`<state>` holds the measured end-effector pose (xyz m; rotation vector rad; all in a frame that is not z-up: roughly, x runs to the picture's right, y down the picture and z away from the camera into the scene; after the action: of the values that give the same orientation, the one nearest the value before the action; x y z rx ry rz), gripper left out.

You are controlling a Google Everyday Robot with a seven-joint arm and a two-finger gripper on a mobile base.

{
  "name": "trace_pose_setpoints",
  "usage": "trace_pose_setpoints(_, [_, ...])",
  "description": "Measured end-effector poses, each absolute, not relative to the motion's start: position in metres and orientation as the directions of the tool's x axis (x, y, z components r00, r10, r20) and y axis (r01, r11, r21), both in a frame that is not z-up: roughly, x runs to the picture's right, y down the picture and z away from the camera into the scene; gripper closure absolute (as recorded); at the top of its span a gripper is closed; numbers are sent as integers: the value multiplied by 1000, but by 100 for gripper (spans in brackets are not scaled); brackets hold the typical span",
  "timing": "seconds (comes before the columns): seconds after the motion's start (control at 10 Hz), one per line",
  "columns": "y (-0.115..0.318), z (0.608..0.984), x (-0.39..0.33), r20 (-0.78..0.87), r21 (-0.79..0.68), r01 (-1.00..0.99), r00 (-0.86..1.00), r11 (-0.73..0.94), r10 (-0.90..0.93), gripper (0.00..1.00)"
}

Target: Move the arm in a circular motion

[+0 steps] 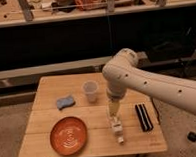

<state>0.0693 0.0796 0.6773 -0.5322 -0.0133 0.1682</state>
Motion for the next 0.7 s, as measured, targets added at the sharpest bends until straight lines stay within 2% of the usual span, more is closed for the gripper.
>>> trace_pose_setpoints(0.7, [24, 743, 79, 103, -416, -38, 991, 909, 88, 20])
